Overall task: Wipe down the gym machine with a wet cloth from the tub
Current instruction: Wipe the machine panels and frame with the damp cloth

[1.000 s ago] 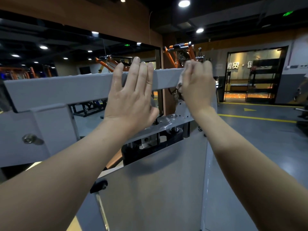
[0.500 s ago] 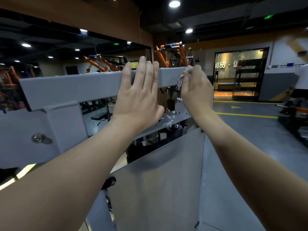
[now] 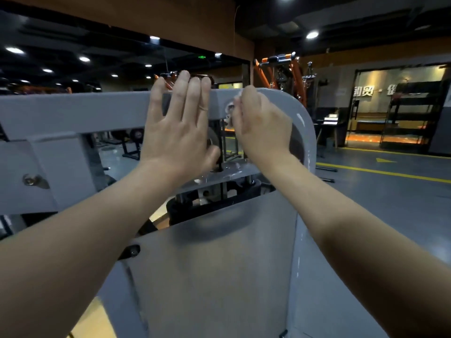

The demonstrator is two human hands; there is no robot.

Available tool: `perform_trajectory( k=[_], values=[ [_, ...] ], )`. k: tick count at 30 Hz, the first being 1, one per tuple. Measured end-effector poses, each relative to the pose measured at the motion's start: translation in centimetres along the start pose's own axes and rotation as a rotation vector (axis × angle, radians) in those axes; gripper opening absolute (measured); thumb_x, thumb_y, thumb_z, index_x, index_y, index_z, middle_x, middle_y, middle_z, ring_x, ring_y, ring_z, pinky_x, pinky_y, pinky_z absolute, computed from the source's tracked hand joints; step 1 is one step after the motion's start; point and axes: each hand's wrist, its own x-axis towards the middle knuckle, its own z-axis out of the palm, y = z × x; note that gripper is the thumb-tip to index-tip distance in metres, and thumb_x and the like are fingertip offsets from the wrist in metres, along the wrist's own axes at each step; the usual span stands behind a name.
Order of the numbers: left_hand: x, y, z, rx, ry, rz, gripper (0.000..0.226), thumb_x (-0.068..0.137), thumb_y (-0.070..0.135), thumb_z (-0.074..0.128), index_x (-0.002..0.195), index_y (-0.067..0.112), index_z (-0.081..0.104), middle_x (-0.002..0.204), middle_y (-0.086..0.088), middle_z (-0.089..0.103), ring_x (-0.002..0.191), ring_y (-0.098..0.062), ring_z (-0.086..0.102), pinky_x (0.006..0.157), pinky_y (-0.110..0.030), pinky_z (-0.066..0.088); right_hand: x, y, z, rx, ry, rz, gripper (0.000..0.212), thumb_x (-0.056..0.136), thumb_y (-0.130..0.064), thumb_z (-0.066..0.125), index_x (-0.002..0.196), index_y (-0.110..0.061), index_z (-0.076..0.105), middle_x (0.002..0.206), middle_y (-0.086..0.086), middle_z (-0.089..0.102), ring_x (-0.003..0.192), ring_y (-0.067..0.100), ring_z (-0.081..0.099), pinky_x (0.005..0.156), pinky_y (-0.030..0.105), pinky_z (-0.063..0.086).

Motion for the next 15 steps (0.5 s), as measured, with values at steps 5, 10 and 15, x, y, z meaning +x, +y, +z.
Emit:
perform_trajectory(
  k=[5,10,15],
  values=[
    [0.2,1.4,-1.8,-0.071,-0.064,-0.111,0.093,0.091,0.056,0.035,0.160,0.000,0.010,0.164,-0.018,0.021,0.156,-0.033,0.009,0.126,-0.056,-0.003,-1.0,5.9,0.1,0.009,0.010,0.026,0.028,0.108,-0.029,0.042,0.094,-0.011,0.057,0.071,0.000,0.056,0.049,0.019,0.049,0.040,0.029,0.034],
    [2.7,5.5,-2.9,-0.093,-0.065,-0.054,0.089,0.090,0.052,0.022,0.161,0.001,0.006,0.169,-0.015,0.013,0.158,-0.029,-0.001,0.127,-0.053,-0.003,-1.1,7.3,-0.1,-0.043,-0.019,0.101,0.025,0.106,-0.030,0.042,0.093,-0.012,0.054,0.068,0.001,0.057,0.047,0.017,0.047,0.040,0.025,0.030],
    [5.9,8.7,-1.1,0.003,-0.073,-0.017,0.095,0.092,0.060,0.023,0.161,0.000,-0.003,0.170,-0.019,0.002,0.158,-0.033,-0.006,0.126,-0.054,-0.002,-0.9,11.1,0.0,-0.028,-0.038,-0.040,0.018,0.105,-0.024,0.050,0.093,-0.012,0.055,0.077,0.002,0.058,0.051,0.014,0.041,0.046,0.025,0.023]
  ],
)
